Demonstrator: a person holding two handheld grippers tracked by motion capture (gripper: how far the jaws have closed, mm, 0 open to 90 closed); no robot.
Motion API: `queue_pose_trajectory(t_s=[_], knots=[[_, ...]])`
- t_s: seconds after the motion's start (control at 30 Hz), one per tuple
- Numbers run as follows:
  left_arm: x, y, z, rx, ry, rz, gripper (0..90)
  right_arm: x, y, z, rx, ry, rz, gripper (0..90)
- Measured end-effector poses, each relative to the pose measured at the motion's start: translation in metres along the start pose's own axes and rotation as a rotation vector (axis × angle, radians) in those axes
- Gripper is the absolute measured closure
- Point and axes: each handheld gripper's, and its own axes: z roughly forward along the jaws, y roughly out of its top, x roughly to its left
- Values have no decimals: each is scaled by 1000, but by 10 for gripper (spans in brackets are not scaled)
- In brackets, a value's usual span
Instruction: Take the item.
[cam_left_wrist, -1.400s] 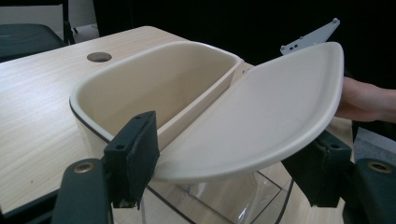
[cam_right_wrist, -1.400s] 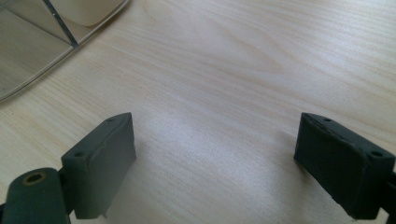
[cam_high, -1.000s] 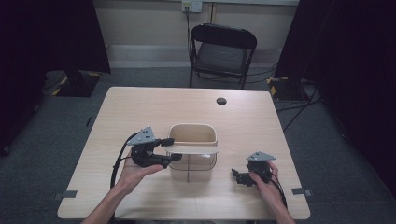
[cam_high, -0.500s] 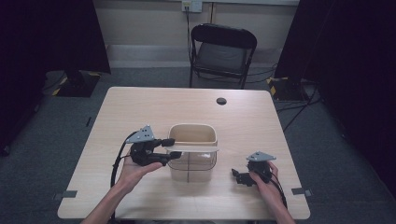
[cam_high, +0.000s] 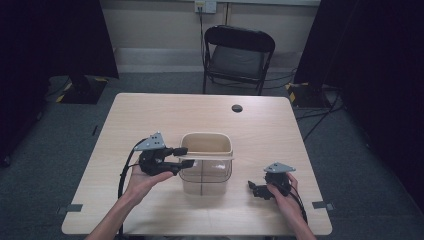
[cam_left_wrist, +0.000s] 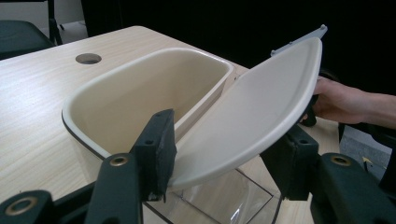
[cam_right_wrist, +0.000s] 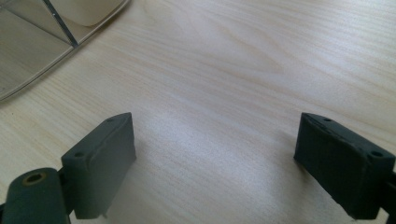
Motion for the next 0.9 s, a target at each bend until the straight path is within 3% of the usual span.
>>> queue_pose_trajectory(t_s=[0.9], knots=[[7, 3, -2, -4, -21, -15, 515, 0, 0, 0, 0, 0, 0, 116]])
